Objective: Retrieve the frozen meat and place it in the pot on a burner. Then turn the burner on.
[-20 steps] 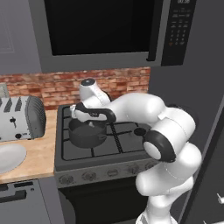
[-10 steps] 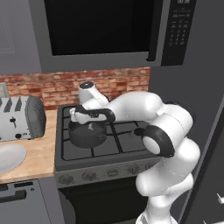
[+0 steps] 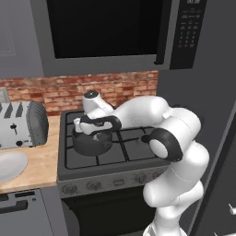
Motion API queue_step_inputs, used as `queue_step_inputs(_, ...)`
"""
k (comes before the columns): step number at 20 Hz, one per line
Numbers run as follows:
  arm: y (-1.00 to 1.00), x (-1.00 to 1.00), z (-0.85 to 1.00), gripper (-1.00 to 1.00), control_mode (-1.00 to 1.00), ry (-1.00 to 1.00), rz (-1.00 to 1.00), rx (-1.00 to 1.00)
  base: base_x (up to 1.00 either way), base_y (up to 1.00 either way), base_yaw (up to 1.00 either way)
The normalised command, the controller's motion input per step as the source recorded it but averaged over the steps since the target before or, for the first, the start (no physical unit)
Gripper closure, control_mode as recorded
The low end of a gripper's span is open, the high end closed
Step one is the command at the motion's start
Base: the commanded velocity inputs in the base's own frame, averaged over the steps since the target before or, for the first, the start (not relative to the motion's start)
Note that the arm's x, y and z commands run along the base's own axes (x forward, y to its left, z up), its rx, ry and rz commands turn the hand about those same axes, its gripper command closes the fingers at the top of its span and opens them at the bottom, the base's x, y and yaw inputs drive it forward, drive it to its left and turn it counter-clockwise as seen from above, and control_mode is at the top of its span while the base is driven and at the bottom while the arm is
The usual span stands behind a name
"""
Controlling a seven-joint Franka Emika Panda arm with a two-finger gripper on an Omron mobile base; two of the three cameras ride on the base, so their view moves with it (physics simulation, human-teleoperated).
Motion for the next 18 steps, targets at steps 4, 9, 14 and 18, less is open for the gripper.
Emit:
queue_step_inputs(4, 0.00, 0.01, -0.14, 1.00, -1.00, 0.00, 0.00, 0.00, 0.00, 0.00, 0.00)
queue_step_inputs(9, 0.00, 0.06, -0.06, 1.00, -1.00, 0.00, 0.00, 0.00, 0.00, 0.00, 0.00)
queue_step_inputs(14, 0.00, 0.13, 0.00, 1.00, -1.00, 0.00, 0.00, 0.00, 0.00, 0.00, 0.00)
queue_step_inputs(18, 0.00, 0.19, 0.00, 1.00, -1.00, 0.00, 0.00, 0.00, 0.00, 0.00, 0.00)
